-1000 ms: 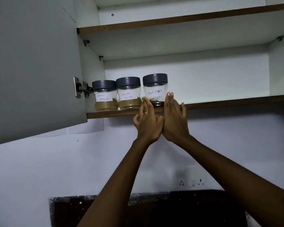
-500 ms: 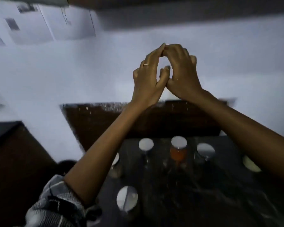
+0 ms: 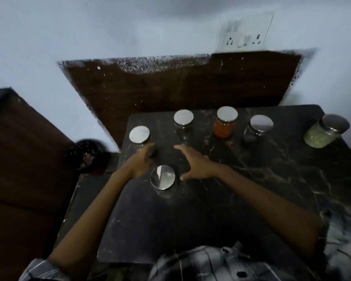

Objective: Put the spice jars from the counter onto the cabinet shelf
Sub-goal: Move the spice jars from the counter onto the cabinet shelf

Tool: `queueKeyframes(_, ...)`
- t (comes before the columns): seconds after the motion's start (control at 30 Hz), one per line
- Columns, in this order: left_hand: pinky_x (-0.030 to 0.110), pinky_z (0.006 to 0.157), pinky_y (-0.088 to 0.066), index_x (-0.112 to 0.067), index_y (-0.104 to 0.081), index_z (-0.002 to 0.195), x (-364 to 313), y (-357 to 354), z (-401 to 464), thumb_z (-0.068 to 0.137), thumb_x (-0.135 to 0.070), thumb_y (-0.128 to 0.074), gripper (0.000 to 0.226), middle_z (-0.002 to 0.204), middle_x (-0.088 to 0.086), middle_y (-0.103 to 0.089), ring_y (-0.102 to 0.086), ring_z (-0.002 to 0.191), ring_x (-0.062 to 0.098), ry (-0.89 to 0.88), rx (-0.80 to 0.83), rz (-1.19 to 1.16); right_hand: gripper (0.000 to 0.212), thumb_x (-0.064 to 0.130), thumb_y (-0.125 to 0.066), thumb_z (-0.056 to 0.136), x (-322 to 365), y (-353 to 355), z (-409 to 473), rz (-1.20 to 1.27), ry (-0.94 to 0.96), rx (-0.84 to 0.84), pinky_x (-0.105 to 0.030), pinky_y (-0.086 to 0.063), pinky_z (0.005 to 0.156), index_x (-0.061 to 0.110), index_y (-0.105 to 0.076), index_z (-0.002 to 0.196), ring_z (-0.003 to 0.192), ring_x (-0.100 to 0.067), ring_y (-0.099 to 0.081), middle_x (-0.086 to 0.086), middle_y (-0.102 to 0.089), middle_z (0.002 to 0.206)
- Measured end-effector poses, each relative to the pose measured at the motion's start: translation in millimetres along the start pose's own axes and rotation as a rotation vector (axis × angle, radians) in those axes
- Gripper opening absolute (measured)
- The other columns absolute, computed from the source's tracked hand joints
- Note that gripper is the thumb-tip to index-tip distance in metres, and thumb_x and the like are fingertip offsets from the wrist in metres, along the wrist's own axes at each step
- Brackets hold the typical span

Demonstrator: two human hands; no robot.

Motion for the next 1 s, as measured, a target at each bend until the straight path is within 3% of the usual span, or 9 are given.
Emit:
queueKeyframes(0.1,0.039,0.099,-0.04,-0.013,-0.025,0.146,48.9,-42.2,-19.8,0.083,-0.004,-0.061,0.074,0.138,0.02,-0.045,-0.048,0.124,0.037,0.147,0.121,-0.055,0.109,0.012,-0.082,0.068,-11.3,-45.6,2.1,0.182,-0.053,0.094,-0.04,-0.023,0.116,0.016,-0.009,0.148,0.142,-0.026,-0.019,-0.013,-0.015,0.154)
queueKeyframes(0.17,0.042,0.092,-0.046,-0.017,-0.026,0.145,67.6,-65.3,-30.2,0.079,-0.003,-0.062,0.076,0.138,0.018,-0.044,-0.049,0.121,0.035,0.225,0.17,-0.127,0.11,0.007,-0.083,0.065,-16.6,-64.4,5.3,0.27,-0.091,0.106,-0.036,-0.025,0.115,0.012,-0.01,0.147,0.141,-0.025,-0.021,-0.014,-0.016,0.153)
queueKeyframes(0.3,0.053,0.102,-0.043,-0.018,-0.015,0.148,74.3,-101.7,-41.3,0.072,0.007,-0.07,0.096,0.145,0.011,-0.036,-0.043,0.129,0.031,0.207,0.238,-0.318,0.104,0.003,-0.082,0.063,-22.2,-95.6,12.4,0.418,-0.149,0.108,-0.032,-0.035,0.107,0.013,-0.017,0.144,0.133,-0.022,-0.033,-0.01,-0.029,0.146)
queueKeyframes(0.47,0.042,0.107,-0.041,-0.008,-0.031,0.144,66.7,-114.2,-37.3,0.069,-0.01,-0.083,0.091,0.139,0.01,-0.049,-0.048,0.127,0.025,0.147,0.131,-0.383,0.091,-0.003,-0.077,0.062,-30.7,-119.9,18.8,0.52,-0.226,-0.032,-0.046,-0.041,0.104,0.011,-0.029,0.138,0.127,-0.027,-0.044,-0.013,-0.043,0.138)
queueKeyframes(0.57,0.042,0.106,-0.04,-0.007,-0.036,0.142,65.4,-111.1,-35.2,0.071,-0.02,-0.083,0.086,0.137,0.01,-0.052,-0.049,0.126,0.024,0.111,0.083,-0.319,0.087,0.006,-0.079,0.063,-29.7,-121.0,21.3,0.486,-0.232,-0.099,-0.041,-0.042,0.101,0.014,-0.034,0.136,0.124,-0.027,-0.048,-0.01,-0.048,0.136)
queueKeyframes(0.7,0.039,0.107,-0.041,-0.01,-0.029,0.144,60.5,-110.8,-36.7,0.072,-0.022,-0.082,0.09,0.141,0.008,-0.048,-0.047,0.127,0.022,0.061,0.069,-0.335,0.085,0.014,-0.083,0.064,-30.4,-116.6,18.1,0.522,-0.219,-0.139,-0.032,-0.042,0.097,0.015,-0.037,0.135,0.123,-0.023,-0.048,-0.007,-0.05,0.136)
queueKeyframes(0.8,0.026,0.102,-0.036,-0.014,-0.025,0.146,47.5,-100.2,-30.2,0.072,-0.025,-0.081,0.093,0.142,0.003,-0.045,-0.042,0.126,0.012,0.019,0.028,-0.33,0.086,0.015,-0.085,0.063,-29.1,-99.3,14.6,0.589,-0.188,-0.16,-0.041,-0.043,0.103,0.013,-0.037,0.135,0.125,-0.023,-0.048,-0.008,-0.049,0.137)
queueKeyframes(0.9,0.014,0.094,-0.033,-0.013,-0.027,0.144,22.5,-80.0,-19.0,0.075,-0.028,-0.078,0.088,0.137,-0.001,-0.045,-0.038,0.118,0.004,-0.046,-0.027,-0.297,0.087,0.012,-0.086,0.062,-24.8,-66.0,11.8,0.627,-0.146,-0.225,-0.039,-0.043,0.104,0.011,-0.039,0.136,0.126,-0.023,-0.048,-0.008,-0.049,0.137)
queueKeyframes(1.0,0.018,0.091,-0.038,-0.016,-0.033,0.137,-9.9,-52.4,-3.0,0.078,-0.032,-0.075,0.074,0.131,-0.003,-0.047,-0.044,0.114,0.005,-0.113,-0.036,-0.328,0.088,0.01,-0.084,0.063,-15.3,-23.4,6.3,0.65,-0.085,-0.275,-0.043,-0.041,0.106,0.014,-0.038,0.137,0.127,-0.02,-0.048,-0.007,-0.049,0.138)
Point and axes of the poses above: each hand's wrist, its own z-axis towards the middle knuckle, its own y-axis out of the back of the hand, x = y × z, the point moved 7 cm from there along z, towards the middle knuckle
